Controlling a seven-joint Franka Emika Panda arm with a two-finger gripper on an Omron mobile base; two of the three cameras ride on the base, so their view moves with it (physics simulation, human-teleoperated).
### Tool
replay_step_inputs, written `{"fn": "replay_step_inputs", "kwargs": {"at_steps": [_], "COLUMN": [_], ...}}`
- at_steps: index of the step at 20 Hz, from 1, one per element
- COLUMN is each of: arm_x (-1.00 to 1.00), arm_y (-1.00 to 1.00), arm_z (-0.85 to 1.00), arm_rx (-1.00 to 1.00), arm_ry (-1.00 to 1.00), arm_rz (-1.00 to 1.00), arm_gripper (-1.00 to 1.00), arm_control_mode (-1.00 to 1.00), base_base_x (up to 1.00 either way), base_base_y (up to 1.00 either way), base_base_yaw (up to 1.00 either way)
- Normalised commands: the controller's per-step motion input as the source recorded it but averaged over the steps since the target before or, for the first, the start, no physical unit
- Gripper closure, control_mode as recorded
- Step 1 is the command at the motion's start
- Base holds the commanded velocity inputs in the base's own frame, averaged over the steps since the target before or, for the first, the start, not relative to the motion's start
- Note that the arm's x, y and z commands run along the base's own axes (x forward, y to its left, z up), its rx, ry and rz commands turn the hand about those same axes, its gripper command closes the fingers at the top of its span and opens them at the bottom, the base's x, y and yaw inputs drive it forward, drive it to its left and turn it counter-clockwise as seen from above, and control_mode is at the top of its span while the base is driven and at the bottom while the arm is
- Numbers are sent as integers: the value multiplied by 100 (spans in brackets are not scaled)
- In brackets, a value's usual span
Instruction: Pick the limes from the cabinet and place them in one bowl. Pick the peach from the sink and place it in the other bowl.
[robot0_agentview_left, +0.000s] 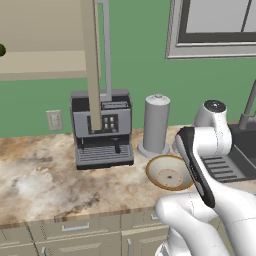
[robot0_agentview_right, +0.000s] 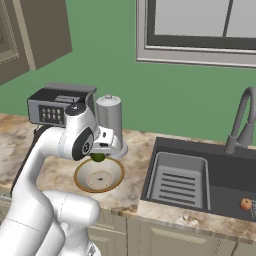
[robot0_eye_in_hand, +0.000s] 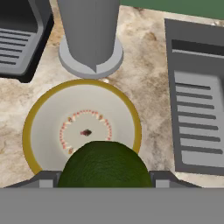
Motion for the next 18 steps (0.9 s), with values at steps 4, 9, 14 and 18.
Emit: {"fn": "replay_step_inputs", "kwargs": {"at_steps": [4, 9, 14, 18], "arm_x": [38, 3, 32, 29], "arm_y": [8, 23, 38, 14], "arm_z": [-73, -62, -52, -58], "arm_rx": [8, 3, 0, -3], "arm_ry": [3, -3, 1, 1], "arm_rz": [16, 6, 11, 9], "arm_gripper": [100, 100, 100, 100], "arm_control_mode": [-100, -100, -100, -100], "base_base_x": [0, 0, 0, 0], "base_base_y": [0, 0, 0, 0], "base_base_yaw": [0, 0, 0, 0]}}
